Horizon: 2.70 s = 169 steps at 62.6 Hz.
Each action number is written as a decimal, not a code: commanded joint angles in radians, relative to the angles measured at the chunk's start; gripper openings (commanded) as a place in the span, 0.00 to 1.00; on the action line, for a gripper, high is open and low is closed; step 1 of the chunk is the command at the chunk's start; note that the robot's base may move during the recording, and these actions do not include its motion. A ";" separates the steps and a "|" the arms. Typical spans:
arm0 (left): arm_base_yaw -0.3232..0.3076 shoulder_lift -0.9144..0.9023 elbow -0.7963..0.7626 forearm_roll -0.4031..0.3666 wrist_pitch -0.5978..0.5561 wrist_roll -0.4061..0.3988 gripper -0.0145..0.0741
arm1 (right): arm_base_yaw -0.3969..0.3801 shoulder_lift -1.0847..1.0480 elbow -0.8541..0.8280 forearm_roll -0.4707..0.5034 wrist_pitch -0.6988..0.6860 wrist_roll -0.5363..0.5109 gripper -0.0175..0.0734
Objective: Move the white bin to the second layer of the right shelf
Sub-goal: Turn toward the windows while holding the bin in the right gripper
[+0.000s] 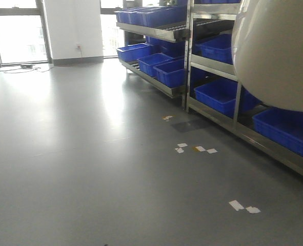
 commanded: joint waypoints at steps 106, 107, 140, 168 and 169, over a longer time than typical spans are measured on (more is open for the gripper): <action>-0.001 -0.014 0.037 0.002 -0.085 0.002 0.26 | -0.007 -0.007 -0.031 -0.013 -0.098 0.004 0.25; -0.001 -0.014 0.037 0.002 -0.085 0.002 0.26 | -0.007 -0.007 -0.031 -0.013 -0.098 0.004 0.25; -0.001 -0.014 0.037 0.002 -0.085 0.002 0.26 | -0.007 -0.007 -0.031 -0.013 -0.098 0.004 0.25; -0.001 -0.014 0.037 0.002 -0.085 0.002 0.26 | -0.007 -0.007 -0.031 -0.013 -0.098 0.004 0.25; -0.001 -0.014 0.037 0.002 -0.085 0.002 0.26 | -0.007 -0.007 -0.031 -0.013 -0.098 0.004 0.25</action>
